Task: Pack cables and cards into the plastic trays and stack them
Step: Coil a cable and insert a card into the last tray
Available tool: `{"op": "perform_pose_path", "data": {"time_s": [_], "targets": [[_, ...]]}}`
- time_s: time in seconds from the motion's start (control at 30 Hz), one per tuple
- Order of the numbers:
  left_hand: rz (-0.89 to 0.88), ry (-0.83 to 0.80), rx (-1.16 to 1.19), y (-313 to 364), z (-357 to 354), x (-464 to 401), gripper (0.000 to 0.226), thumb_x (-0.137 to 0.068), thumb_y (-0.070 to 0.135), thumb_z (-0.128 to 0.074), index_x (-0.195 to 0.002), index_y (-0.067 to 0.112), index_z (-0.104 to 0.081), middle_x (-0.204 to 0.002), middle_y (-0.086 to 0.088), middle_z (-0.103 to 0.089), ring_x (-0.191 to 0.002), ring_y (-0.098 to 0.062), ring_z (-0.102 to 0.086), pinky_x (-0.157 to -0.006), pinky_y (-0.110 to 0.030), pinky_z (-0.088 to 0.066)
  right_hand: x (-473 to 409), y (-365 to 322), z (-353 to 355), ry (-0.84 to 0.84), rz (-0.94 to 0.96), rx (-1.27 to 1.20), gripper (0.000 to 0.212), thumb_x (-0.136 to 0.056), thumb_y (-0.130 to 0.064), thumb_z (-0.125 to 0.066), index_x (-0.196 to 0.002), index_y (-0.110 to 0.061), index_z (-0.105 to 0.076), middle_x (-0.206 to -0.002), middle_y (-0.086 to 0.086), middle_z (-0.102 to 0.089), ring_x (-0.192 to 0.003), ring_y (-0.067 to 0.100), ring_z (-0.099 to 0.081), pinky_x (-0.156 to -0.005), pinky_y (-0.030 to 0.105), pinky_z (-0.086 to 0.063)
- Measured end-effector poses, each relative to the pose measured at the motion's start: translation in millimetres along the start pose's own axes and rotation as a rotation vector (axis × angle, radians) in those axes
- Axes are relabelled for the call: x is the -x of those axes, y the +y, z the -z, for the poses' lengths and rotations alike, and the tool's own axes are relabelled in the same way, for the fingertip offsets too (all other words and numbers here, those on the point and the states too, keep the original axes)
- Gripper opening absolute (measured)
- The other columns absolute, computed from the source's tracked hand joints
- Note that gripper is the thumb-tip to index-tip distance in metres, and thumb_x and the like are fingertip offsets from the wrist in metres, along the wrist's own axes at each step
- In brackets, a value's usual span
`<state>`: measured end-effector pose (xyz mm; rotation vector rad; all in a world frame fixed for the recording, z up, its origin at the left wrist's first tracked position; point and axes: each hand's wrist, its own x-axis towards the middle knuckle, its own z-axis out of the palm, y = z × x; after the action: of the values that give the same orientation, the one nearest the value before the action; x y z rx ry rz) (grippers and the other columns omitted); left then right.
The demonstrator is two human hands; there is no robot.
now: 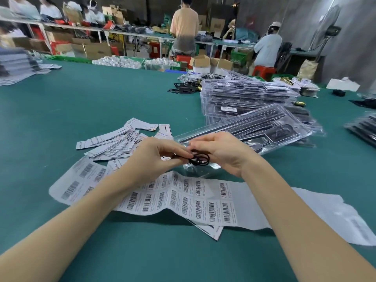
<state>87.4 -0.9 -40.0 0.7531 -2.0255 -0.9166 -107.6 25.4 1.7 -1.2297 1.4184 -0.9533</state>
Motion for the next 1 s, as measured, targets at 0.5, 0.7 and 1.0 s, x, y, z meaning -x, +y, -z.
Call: {"op": "perform_pose_path", "data": {"time_s": [0.5, 0.7, 1.0], "targets": [[0.151, 0.243, 0.107, -3, -11, -3, 0.011, -0.08, 0.016, -0.083, -0.089, 0.016, -0.076, -0.087, 0.003, -0.077, -0.082, -0.015, -0.075, -0.077, -0.025, -0.06, 22, 22, -11, 0.154, 0.708, 1.024, 0.024, -0.095, -0.015, -0.063, -0.119, -0.017, -0.067, -0.104, 0.001, -0.072, -0.095, 0.021, -0.061, -0.084, 0.035, -0.048], [-0.06, 0.055, -0.347, -21, 21, 0, 0.017, -0.089, 0.007, -0.073, -0.098, 0.02, -0.077, -0.098, 0.011, -0.074, -0.093, -0.004, -0.068, -0.083, -0.027, -0.057, 27, 47, -5, 0.158, 0.781, 0.899, 0.03, -0.093, -0.007, -0.068, -0.123, -0.006, -0.068, -0.106, 0.006, -0.074, -0.094, 0.022, -0.066, -0.088, 0.036, -0.053], [-0.51, -0.396, -0.696, -16, 27, -23, 0.021, -0.093, 0.021, -0.069, -0.11, 0.015, -0.078, -0.108, 0.003, -0.075, -0.104, -0.016, -0.066, -0.088, -0.031, -0.056, 29, 58, 6, -0.008, 0.801, 0.752, 0.031, -0.093, -0.009, -0.07, -0.124, -0.012, -0.067, -0.116, -0.001, -0.071, -0.107, 0.011, -0.064, -0.096, 0.032, -0.052]]}}
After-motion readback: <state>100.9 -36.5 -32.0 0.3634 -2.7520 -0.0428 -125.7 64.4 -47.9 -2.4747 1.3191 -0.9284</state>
